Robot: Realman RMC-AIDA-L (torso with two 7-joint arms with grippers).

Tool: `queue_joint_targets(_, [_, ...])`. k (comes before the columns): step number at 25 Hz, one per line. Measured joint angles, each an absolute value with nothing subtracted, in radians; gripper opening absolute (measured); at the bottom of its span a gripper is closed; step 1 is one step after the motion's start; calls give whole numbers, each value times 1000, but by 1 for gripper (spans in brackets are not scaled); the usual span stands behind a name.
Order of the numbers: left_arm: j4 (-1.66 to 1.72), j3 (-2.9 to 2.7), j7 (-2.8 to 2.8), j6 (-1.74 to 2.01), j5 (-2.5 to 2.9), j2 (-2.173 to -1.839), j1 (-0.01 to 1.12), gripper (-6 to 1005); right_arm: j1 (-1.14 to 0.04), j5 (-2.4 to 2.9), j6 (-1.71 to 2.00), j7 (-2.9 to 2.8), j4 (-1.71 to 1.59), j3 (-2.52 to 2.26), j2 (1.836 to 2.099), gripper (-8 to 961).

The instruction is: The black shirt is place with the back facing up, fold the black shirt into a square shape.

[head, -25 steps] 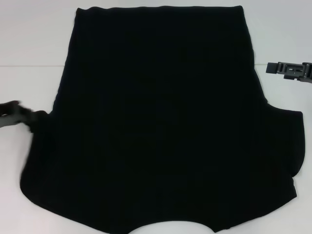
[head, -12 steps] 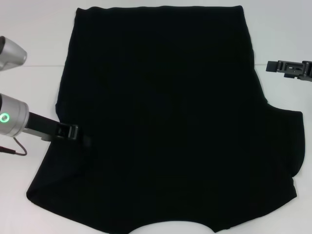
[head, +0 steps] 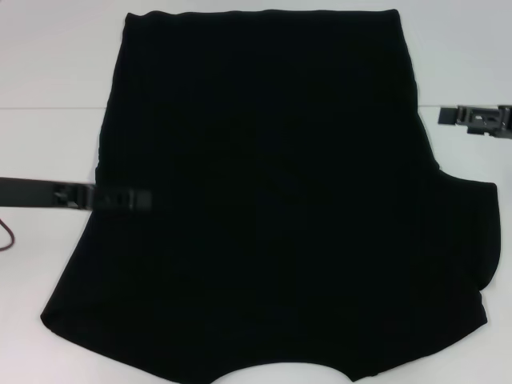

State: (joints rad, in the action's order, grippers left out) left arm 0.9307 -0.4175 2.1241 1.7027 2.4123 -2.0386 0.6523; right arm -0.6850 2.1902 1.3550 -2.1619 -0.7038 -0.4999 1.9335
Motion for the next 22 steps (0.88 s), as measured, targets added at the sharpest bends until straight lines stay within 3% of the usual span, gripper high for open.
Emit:
queue_joint_targets(7, [883,-369,1826,1744,2198,-2080,542,411,-655,2344,1451,-2260,-811,-509,1914,923])
queue_joint_targets(11, [865,-386,1811,1740,2212,-2082,539,586,-628,2362,1496,-2282,-830,-501,1906,922])
queue_joint_targets(14, [859,-392,1812,1731,2220,-2082,544,620,-617,2392,1541,-2288,-832,-496,1899,922])
queue_joint_targets(19, [844,-407,1820,1720,2228,-2080,552,402,-603,2491,1589,-2354,-864,-494,1894,921])
queue_joint_targets(22, [839,-407,1834,1715,2229,-2079,561,431,-600,2510,1587,-2365,-863,-494,1894,921])
